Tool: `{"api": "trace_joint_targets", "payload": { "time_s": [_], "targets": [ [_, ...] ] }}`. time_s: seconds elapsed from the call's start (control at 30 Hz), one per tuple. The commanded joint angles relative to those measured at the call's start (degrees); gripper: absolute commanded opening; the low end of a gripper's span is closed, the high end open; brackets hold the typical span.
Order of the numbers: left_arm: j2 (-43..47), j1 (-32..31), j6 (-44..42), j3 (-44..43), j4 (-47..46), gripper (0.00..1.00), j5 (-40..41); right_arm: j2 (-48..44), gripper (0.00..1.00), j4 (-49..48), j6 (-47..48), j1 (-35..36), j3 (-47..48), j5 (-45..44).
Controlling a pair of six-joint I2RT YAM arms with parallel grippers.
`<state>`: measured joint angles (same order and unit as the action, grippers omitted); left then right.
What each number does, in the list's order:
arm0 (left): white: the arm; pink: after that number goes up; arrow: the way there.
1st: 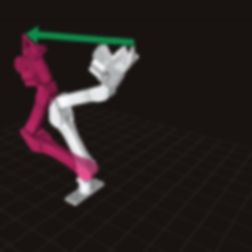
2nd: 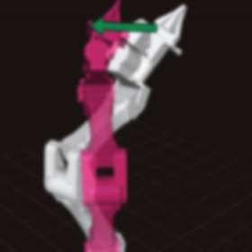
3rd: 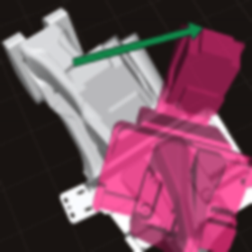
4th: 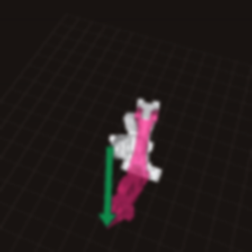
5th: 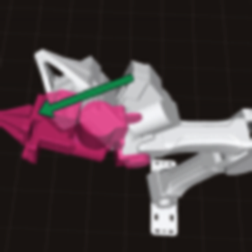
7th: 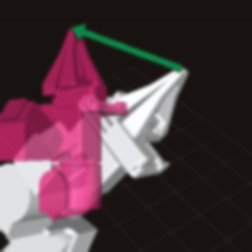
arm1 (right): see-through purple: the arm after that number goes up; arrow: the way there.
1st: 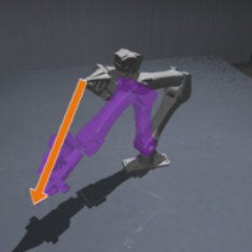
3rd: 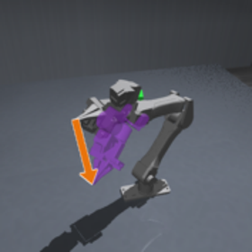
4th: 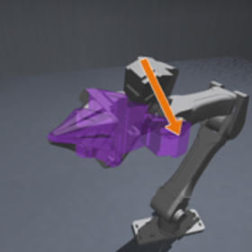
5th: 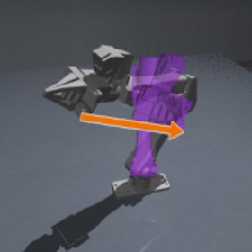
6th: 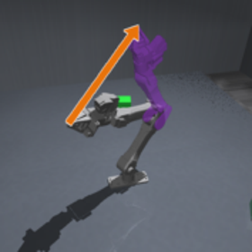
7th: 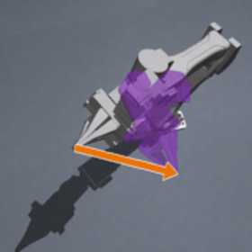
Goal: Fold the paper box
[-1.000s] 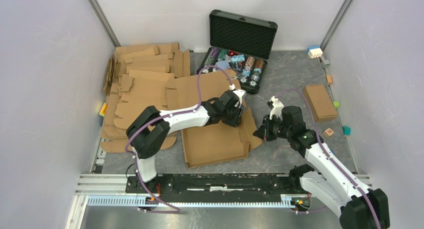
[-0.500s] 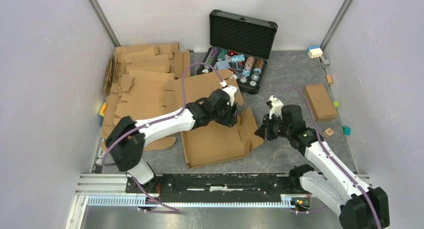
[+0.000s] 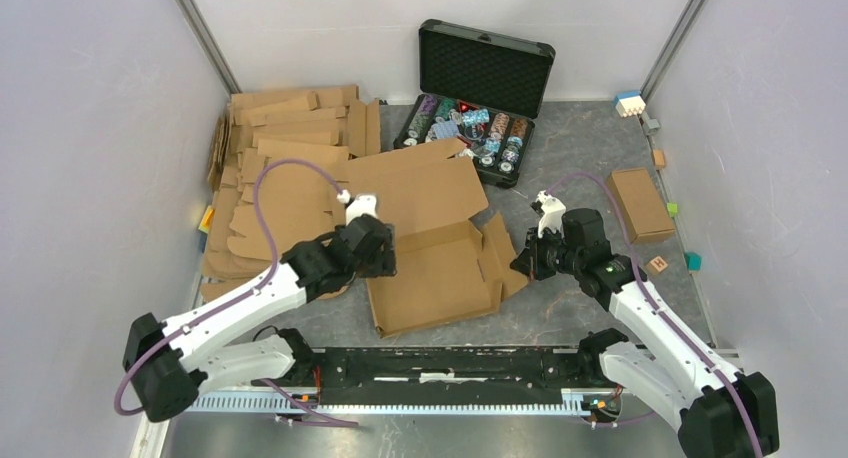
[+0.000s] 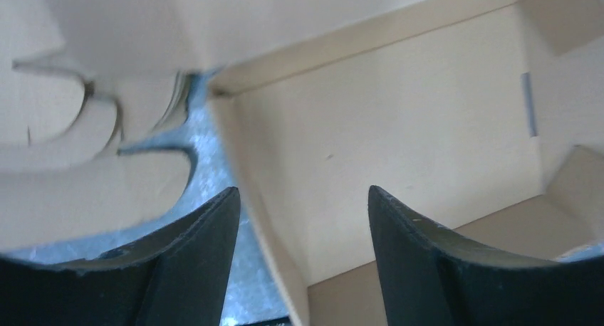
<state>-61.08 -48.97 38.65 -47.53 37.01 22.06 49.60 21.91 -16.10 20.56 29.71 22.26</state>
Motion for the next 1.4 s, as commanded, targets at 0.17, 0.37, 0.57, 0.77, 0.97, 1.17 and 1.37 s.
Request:
{"api": "trace_joint_targets", "payload": {
  "time_s": [0.17, 0.37, 0.57, 0.77, 0.97, 1.17, 1.37],
  "targets": [
    [4.4, 2.9, 6.7, 8.4, 1.4, 0.52, 1.3, 0.2, 0.0, -1.9, 2.0, 0.1, 1.7, 2.8],
    [2.7, 3.2, 7.5, 9.5, 1.7, 0.58, 2.0, 0.2, 0.0, -2.7, 2.0, 0.1, 0.9, 3.9],
    [-1.5, 3.4, 7.2, 9.8, 0.3, 0.31, 0.3, 1.5, 0.0, -4.0, 1.6, 1.8, 1.7, 6.2],
    [-0.8, 3.4, 6.6, 10.1, -0.3, 0.14, 0.6, 2.9, 0.1, -6.2, 0.6, 4.8, 1.4, 6.3],
    [-1.3, 3.4, 5.7, 10.1, -0.7, 0.12, -0.3, 3.6, 0.35, -10.7, -2.0, 5.4, -0.7, 9.6],
    [-0.4, 3.4, 5.5, 10.6, -0.8, 0.12, -0.4, 2.8, 0.55, -12.1, -3.0, 5.5, -1.2, 10.4],
    [0.3, 3.4, 5.6, 11.2, -0.9, 0.12, -0.3, 5.2, 0.52, -17.4, -5.6, 5.4, -4.3, 14.0]
  ]
}}
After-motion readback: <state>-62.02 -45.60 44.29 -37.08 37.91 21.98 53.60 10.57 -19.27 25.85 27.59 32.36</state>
